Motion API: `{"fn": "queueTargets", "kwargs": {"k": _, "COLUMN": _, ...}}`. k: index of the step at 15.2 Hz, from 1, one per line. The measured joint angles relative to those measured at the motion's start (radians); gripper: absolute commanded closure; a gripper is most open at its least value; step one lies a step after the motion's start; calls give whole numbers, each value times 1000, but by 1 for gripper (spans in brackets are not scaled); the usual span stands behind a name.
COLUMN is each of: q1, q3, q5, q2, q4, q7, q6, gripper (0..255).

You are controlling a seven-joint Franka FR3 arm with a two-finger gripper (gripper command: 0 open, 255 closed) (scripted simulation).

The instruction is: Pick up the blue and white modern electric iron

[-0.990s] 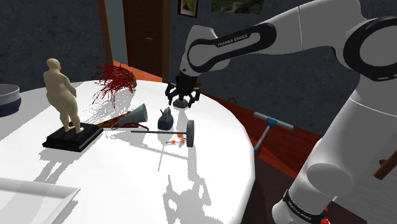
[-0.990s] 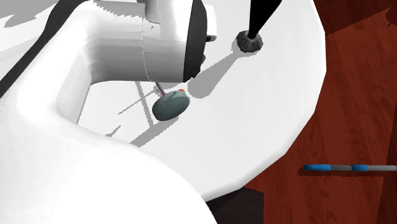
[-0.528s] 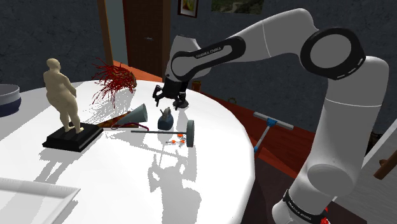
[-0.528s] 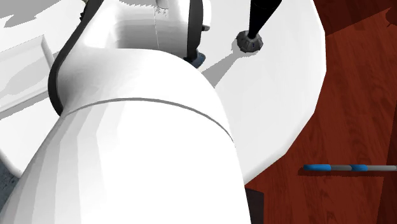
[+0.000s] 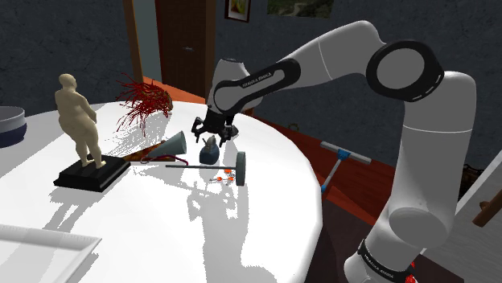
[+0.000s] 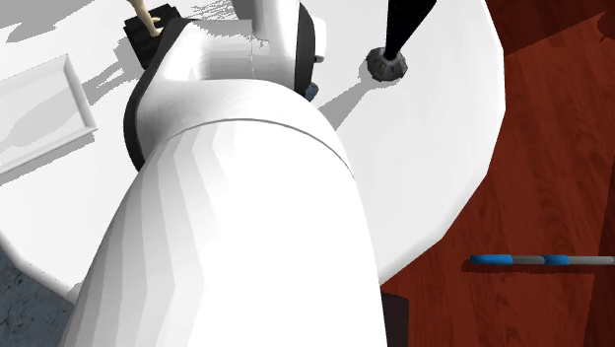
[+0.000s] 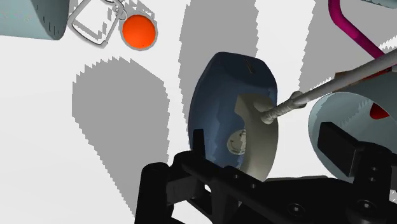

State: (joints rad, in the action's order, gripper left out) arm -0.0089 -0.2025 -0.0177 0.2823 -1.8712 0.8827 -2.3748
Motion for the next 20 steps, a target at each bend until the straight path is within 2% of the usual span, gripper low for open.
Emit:
{"fn": "queueTargets", "kwargs": {"k": 1, "q1": 0, "q3": 0, "q5": 0, "q2": 0, "q4": -3, "q7": 0, "q6": -3, "gripper": 255}}
{"fn": "queueTargets", "kwargs": {"k": 11, "q1": 1, "q3": 0, "q5": 0, "q2": 0, "q4": -5, "q7": 1, "q6": -7, "gripper": 255}}
{"fn": "queueTargets", "kwargs": {"k": 20, "q1": -3, "q3": -4, "q5": 10, "q2": -41, "q4": 51, "q7": -3, "q6": 91, "gripper": 255}}
